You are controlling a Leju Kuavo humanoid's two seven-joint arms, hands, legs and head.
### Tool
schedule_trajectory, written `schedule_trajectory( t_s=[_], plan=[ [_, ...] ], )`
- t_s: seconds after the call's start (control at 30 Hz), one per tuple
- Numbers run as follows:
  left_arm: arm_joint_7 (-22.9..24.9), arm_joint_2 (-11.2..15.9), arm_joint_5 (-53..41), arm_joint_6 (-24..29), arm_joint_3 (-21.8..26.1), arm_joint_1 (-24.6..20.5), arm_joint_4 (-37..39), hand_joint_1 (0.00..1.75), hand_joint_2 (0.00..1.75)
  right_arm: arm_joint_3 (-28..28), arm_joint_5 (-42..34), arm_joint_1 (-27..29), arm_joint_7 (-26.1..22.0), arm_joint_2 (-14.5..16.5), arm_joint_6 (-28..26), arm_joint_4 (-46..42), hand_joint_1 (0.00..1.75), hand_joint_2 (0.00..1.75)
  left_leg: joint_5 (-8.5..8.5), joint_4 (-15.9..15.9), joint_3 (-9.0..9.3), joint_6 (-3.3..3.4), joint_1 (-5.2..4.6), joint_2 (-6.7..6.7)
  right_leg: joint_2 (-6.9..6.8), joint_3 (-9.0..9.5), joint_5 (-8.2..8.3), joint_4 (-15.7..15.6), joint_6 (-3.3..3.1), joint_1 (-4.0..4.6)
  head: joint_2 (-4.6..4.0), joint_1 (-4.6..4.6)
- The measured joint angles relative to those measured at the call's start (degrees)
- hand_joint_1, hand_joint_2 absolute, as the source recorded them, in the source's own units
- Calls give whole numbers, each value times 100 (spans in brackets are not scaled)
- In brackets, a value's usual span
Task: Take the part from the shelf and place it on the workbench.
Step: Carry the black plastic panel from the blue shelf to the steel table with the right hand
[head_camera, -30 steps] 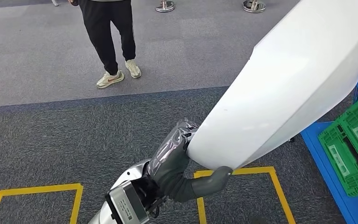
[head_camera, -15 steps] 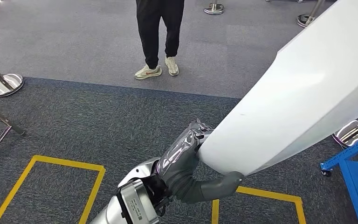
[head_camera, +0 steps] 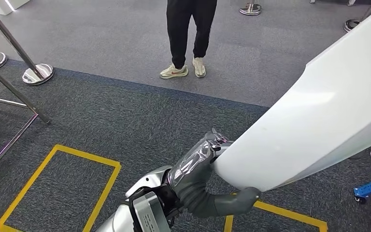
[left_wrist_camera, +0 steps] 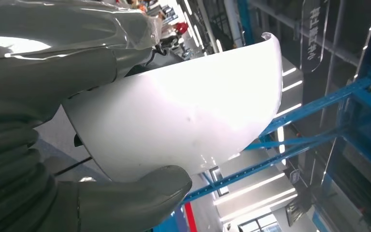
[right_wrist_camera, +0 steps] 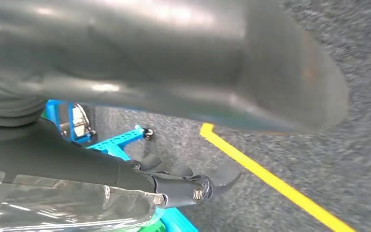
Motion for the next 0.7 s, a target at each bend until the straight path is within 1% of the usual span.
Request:
schedule_trajectory(
  t_s=[0.03, 0.07, 0.1, 0.13, 0.17, 0.2, 0.23, 0.27, 0.3, 0.33, 0.37, 0.4, 0.43, 0.47, 0.5, 0.53, 0.57, 0.6, 0.63, 0.67, 0.7],
  plan=[
    [4, -22, 9, -8, -8, -37, 7, 175, 175, -3, 0, -11, 5, 21, 0, 0, 0, 0, 68, -284, 154, 44, -44, 128, -53, 21, -13, -3, 17, 5, 0, -5],
    [9, -39, 20, -14, -15, -68, 15, 175, 175, -5, 2, -19, 14, 40, 1, 0, 0, 0, 74, -428, 228, 77, -82, 213, -110, 39, -25, -8, 38, 8, 0, -10],
    [18, -50, 31, -20, -21, -89, 26, 175, 175, -6, 11, -28, 22, 59, 2, 0, 0, 0, 51, -457, 231, 96, -100, 197, -172, 60, -32, -22, 62, 10, 0, -13],
    [26, -61, 39, -23, -24, -99, 35, 175, 175, -7, 23, -41, 29, 76, 5, 0, 0, 0, 68, -487, 244, 119, -97, 114, -237, 92, -38, -44, 89, 10, 0, -21],
    [34, -67, 43, -26, -25, -105, 43, 175, 175, -8, 38, -59, 38, 92, 9, 0, 0, 0, 96, -531, 287, 138, -80, 44, -227, 120, -55, -45, 116, 6, 0, -21],
    [41, -75, 48, -28, -27, -117, 50, 175, 175, -7, 53, -79, 41, 107, 15, -1, 0, 0, 130, -577, 334, 162, -52, -26, -129, 116, -112, 20, 142, 2, 0, -19],
    [43, -87, 51, -28, -29, -128, 58, 175, 175, -5, 67, -95, 47, 112, 23, -1, 0, 0, 164, -620, 380, 182, -24, -99, 20, 52, -222, 201, 165, -3, 0, 0],
    [44, -94, 55, -29, -32, -140, 71, 175, 175, -3, 77, -104, 55, 109, 36, -2, 0, 0, 183, -637, 406, 191, 0, -170, 195, -84, -370, 502, 181, -11, 0, 33],
    [45, -99, 58, -29, -32, -149, 87, 175, 175, -2, 88, -107, 66, 103, 50, -2, 0, 0, 189, -638, 407, 200, 9, -252, 311, -275, -533, 886, 195, -12, 0, 69],
    [49, -102, 60, -29, -32, -150, 106, 175, 175, -3, 101, -107, 77, 93, 65, -2, 0, 0, 189, -636, 407, 201, 11, -344, 361, -472, -641, 1241, 205, -13, 0, 109],
    [52, -102, 61, -28, -31, -150, 125, 175, 175, -4, 113, -111, 85, 88, 84, -2, 0, 0, 187, -633, 410, 199, 11, -434, 378, -612, -654, 1448, 209, -13, 0, 132],
    [57, -102, 64, -26, -31, -151, 141, 175, 175, -4, 130, -122, 92, 87, 100, -2, 0, 0, 182, -627, 417, 192, 14, -525, 387, -655, -553, 1434, 210, -17, 0, 148],
    [62, -103, 69, -22, -31, -152, 156, 175, 175, -4, 149, -140, 94, 87, 117, -3, 0, 0, 171, -614, 426, 178, 23, -610, 411, -587, -353, 1187, 211, -25, 0, 156],
    [64, -104, 74, -17, -31, -153, 165, 175, 175, -2, 168, -162, 97, 89, 133, -4, 0, 0, 150, -589, 429, 154, 35, -687, 480, -440, -120, 783, 221, -42, 0, 161],
    [67, -107, 81, -14, -30, -157, 175, 175, 175, 2, 186, -186, 99, 95, 154, -4, 0, 0, 124, -553, 416, 120, 40, -758, 603, -285, 34, 402, 235, -62, 0, 174],
    [70, -108, 86, -10, -30, -161, 183, 175, 175, 9, 205, -210, 101, 101, 174, -5, 0, 0, 103, -514, 387, 89, 46, -823, 714, -165, 121, 125, 234, -76, 0, 184],
    [73, -109, 91, -7, -30, -165, 192, 175, 175, 18, 222, -232, 102, 108, 194, -6, 0, 0, 92, -486, 353, 61, 50, -881, 796, -101, 132, -20, 225, -80, 0, 189],
    [76, -108, 95, -3, -29, -168, 204, 175, 175, 29, 242, -254, 102, 114, 217, -7, 0, 0, 92, -474, 321, 40, 55, -935, 819, -82, 98, -43, 200, -71, 0, 191],
    [79, -105, 99, 3, -26, -170, 215, 175, 175, 41, 267, -276, 100, 120, 234, -9, 0, 0, 96, -474, 301, 27, 68, -985, 775, -76, 101, -49, 161, -64, 0, 182],
    [80, -102, 102, 11, -17, -172, 224, 175, 175, 55, 293, -298, 96, 126, 249, -11, 0, 0, 85, -462, 283, 8, 71, -955, 721, -69, 99, -55, 128, -61, 0, 175],
    [81, -100, 105, 19, -10, -175, 231, 175, 175, 68, 319, -317, 90, 131, 262, -15, 0, 0, 45, -406, 252, -14, 69, -856, 670, -56, 96, -61, 90, -63, 0, 156]
  ],
)
